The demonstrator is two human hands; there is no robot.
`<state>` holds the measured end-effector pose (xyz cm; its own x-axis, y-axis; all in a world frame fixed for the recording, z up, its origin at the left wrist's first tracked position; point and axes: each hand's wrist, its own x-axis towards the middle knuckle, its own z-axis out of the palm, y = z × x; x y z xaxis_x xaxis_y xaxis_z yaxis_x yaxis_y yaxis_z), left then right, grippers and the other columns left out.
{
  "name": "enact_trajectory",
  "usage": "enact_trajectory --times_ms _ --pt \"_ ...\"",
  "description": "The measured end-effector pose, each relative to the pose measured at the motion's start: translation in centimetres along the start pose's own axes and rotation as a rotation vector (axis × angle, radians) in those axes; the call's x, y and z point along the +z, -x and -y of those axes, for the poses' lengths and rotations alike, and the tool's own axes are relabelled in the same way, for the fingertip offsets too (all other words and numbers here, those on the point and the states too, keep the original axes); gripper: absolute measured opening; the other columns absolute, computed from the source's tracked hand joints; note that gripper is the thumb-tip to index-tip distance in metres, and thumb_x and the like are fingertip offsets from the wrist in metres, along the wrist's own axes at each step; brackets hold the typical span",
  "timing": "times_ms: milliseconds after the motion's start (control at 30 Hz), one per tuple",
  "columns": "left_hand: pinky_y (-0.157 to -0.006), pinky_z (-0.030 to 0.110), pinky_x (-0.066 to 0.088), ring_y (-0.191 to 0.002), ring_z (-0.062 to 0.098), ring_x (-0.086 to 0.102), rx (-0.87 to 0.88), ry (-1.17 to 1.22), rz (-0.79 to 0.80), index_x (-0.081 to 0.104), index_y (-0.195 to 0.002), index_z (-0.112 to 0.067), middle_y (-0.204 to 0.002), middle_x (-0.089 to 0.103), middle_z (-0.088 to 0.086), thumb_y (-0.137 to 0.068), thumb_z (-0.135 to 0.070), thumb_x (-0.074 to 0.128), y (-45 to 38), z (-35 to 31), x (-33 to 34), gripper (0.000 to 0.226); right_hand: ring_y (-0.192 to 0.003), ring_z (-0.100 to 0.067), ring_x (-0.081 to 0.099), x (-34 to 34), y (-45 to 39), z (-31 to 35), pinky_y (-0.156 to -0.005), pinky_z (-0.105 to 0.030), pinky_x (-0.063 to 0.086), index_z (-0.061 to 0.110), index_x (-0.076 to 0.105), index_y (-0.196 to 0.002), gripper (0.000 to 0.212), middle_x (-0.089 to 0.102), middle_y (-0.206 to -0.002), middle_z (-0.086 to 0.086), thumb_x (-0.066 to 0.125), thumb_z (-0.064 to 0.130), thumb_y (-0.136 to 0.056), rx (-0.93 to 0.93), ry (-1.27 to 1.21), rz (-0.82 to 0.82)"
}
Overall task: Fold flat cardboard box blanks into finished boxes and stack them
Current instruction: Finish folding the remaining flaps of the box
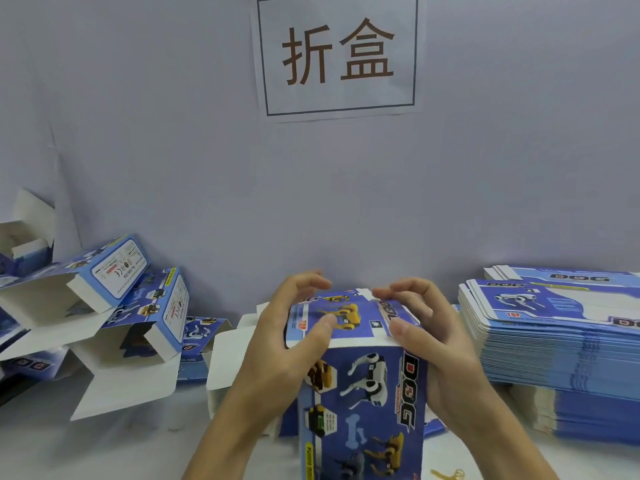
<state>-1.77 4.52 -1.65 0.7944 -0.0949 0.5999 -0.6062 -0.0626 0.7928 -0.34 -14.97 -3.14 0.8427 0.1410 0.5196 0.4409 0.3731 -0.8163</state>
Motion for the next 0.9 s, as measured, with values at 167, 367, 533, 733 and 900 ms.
enact_trajectory --times_ms 167,367,533,733,900 --pt "-0.071 0.009 0.051 -0.111 -0.014 0.054 -0.089 -0.130 0.117 0.065 -0.109 -0.044 -0.126 0.055 -0.023 -0.081 -0.065 0.067 -0.1 0.8 -0.3 0.034 -0.101 -0.034 0.072 -0.3 0.0 -0.8 -0.070 -0.041 0.062 0.031 0.066 -0.111 0.046 0.068 -0.123 -0.004 0.074 0.050 -0.070 0.075 0.123 -0.013" --pt "-0.061 0.020 0.053 -0.097 0.012 0.066 0.005 -0.102 0.140 0.065 -0.099 -0.035 -0.113 0.061 -0.020 -0.078 -0.032 0.077 0.0 1.8 0.6 0.025 -0.091 -0.030 0.075 -0.1 0.2 -1.1 -0.065 -0.036 0.060 0.031 0.065 -0.106 0.045 0.070 -0.112 0.002 0.071 0.057 -0.068 0.099 0.204 -0.010" --pt "-0.068 0.024 0.057 -0.116 0.014 0.061 0.044 0.043 0.038 0.077 -0.092 -0.029 -0.123 0.062 -0.014 -0.078 -0.020 0.074 0.1 2.7 0.4 0.016 -0.089 -0.036 0.075 -0.2 0.1 -1.5 -0.064 -0.039 0.060 0.029 0.063 -0.106 0.046 0.073 -0.109 -0.003 0.077 0.051 -0.068 0.132 0.126 -0.015" --pt "-0.073 0.028 0.060 -0.125 0.005 0.055 -0.024 0.098 -0.021 0.080 -0.089 -0.027 -0.123 0.063 -0.018 -0.073 -0.056 0.079 0.3 2.6 0.7 0.033 -0.085 -0.034 0.076 0.0 0.1 -1.8 -0.059 -0.035 0.061 0.031 0.065 -0.102 0.044 0.075 -0.105 0.001 0.078 0.054 -0.066 0.117 0.143 -0.064" --pt "-0.069 0.030 0.061 -0.117 0.003 0.060 -0.059 0.056 0.000 0.069 -0.101 -0.035 -0.120 0.063 -0.024 -0.069 -0.045 0.071 0.3 2.5 0.5 0.034 -0.095 -0.038 0.074 -0.7 0.3 -2.1 -0.066 -0.043 0.062 0.026 0.064 -0.110 0.054 0.072 -0.115 0.002 0.087 0.046 -0.065 0.126 0.075 -0.025"
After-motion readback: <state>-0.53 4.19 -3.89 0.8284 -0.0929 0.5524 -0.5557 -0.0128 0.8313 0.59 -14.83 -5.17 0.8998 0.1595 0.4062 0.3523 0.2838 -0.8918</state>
